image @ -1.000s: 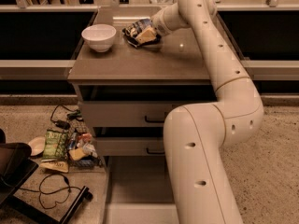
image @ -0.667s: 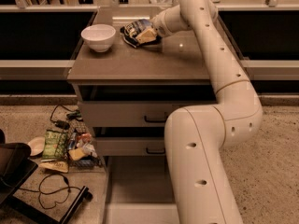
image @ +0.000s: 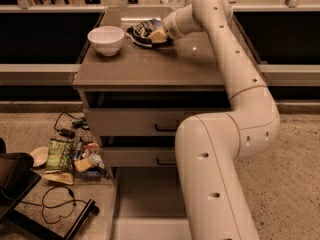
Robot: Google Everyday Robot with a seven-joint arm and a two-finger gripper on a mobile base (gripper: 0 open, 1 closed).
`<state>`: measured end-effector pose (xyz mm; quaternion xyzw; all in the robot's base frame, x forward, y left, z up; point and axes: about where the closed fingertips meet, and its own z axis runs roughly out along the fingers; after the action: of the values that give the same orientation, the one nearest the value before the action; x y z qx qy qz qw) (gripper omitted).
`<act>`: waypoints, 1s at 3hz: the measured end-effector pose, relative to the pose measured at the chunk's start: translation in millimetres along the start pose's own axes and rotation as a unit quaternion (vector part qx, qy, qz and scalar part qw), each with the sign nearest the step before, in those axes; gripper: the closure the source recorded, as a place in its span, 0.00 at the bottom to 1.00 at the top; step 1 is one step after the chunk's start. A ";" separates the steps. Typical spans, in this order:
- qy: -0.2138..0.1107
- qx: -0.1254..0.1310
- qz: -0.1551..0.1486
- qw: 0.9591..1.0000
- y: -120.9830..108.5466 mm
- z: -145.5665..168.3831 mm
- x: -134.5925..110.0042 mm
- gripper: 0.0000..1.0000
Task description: Place blue chip bag into bottom drawer
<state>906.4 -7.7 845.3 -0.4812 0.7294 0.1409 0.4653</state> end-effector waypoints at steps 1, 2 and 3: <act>-0.003 -0.003 0.002 1.000 1.5 -6.1 -6.3 1.00; 0.007 0.005 -0.011 1.000 -0.7 -50.0 -34.3 1.00; 0.029 0.021 -0.016 0.999 -0.8 -126.4 -64.8 1.00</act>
Offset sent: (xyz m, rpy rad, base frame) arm -0.0717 -0.0334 0.1397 -0.0609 -0.0704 -0.0104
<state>845.2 -53.7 964.9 -0.4864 0.7378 0.1038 0.4564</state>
